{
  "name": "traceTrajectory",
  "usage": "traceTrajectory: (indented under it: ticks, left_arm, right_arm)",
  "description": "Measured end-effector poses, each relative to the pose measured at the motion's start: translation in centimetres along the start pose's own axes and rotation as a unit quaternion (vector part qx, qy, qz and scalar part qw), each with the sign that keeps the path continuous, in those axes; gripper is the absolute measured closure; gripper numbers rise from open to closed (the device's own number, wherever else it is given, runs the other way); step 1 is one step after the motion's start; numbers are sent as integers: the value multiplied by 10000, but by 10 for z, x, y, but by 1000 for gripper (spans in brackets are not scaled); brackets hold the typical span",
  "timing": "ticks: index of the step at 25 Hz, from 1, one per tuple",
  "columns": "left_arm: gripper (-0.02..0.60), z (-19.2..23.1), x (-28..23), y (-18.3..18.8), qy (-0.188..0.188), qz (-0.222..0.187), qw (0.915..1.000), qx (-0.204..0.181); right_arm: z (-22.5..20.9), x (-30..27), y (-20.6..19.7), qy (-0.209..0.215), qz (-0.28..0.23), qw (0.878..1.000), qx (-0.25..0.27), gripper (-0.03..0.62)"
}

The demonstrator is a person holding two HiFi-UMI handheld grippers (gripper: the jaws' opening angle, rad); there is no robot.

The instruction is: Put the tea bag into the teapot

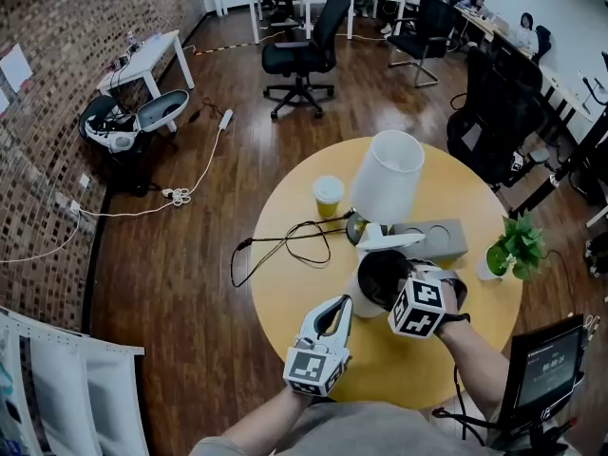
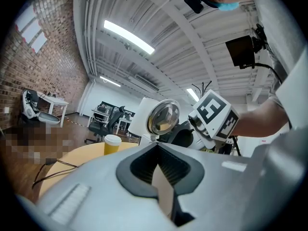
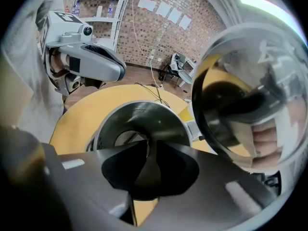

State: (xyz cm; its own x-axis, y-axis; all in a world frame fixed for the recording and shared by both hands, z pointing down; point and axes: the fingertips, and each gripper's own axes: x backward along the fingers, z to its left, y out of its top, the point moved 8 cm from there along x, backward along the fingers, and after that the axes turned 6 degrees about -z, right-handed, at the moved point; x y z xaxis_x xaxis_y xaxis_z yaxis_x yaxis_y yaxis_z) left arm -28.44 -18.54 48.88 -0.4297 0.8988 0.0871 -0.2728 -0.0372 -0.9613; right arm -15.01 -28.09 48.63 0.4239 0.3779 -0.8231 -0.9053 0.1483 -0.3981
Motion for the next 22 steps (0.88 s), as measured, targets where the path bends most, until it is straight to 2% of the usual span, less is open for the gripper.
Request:
traceTrajectory:
  ticks: [5, 8, 11, 15, 18, 20, 22]
  left_arm:
    - [578, -8, 8, 19, -177, 6, 9998, -108]
    - [578, -11, 10, 22, -277, 42, 9993, -231]
    - [578, -22, 8, 24, -323, 72, 9989, -322]
    - [578, -49, 6, 28, -387, 62, 9981, -472]
    - [578, -75, 2, 30, -365, -3, 9975, -612]
    - [578, -96, 2, 31, -298, -20, 9974, -657]
    - [578, -117, 3, 31, -215, -15, 9975, -676]
  right_arm:
    - [3, 21, 2, -511, -562, 9941, -771, 560]
    - [7, 35, 1, -828, -1004, 9833, -1270, 588]
    - [10, 53, -7, -1044, -1476, 9675, -1771, 588]
    - [21, 80, -24, -1202, -2110, 9418, -2325, 588]
    - [30, 99, -42, -1159, -2552, 9217, -2681, 588]
    - [39, 110, -53, -1073, -2725, 9151, -2770, 588]
    - [48, 122, -63, -1015, -2832, 9139, -2724, 588]
